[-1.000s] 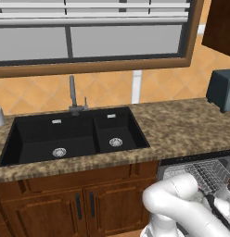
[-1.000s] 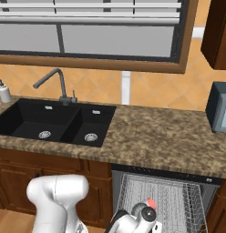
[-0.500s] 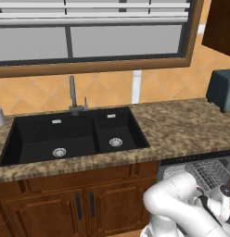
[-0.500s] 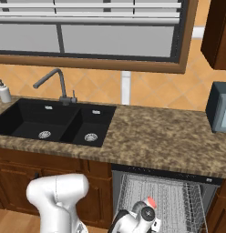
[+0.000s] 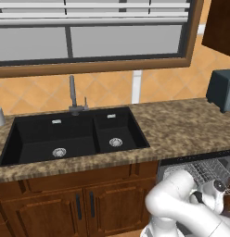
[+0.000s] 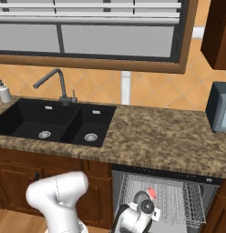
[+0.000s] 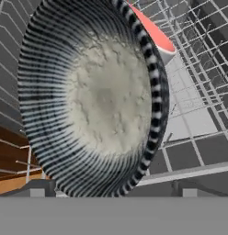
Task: Pick up the cup and bowl from the counter, place them in the dishwasher, and close the dishwasher door.
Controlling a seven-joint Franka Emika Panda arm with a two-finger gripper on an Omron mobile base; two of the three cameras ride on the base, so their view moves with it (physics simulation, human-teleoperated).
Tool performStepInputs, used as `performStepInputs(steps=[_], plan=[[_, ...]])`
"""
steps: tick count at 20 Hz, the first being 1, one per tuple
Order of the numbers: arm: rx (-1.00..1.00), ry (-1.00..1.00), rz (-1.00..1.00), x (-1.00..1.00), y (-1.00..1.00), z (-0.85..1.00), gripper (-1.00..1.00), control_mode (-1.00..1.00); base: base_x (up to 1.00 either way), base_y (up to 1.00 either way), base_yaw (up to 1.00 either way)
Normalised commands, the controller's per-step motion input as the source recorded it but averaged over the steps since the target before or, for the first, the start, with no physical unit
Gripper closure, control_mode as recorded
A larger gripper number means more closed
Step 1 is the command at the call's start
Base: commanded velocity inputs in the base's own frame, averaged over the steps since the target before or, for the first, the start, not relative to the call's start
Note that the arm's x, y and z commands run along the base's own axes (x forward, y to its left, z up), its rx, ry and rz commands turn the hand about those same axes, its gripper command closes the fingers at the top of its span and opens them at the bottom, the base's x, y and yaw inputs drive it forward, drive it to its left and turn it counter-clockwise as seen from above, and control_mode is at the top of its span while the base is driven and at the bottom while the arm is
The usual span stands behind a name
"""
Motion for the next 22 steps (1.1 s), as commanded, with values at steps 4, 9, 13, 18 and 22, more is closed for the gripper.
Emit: performStepInputs(steps=[4,9,13,18,22], plan=[[-0.01,-0.21,0.0,0.89,0.09,0.11,-1.0,-1.0,0.0,0.0,0.0],[0.0,-0.04,0.0,1.0,0.19,0.32,-1.0,-1.0,0.0,0.0,0.0],[0.0,0.09,0.0,0.69,0.01,0.38,-1.0,-1.0,0.0,0.0,0.0],[0.06,0.1,-0.02,-0.69,-0.45,0.63,-1.0,-1.0,0.0,0.0,0.0],[0.12,0.03,-0.03,-1.0,-0.36,0.42,-1.0,-1.0,0.0,0.0,0.0]])
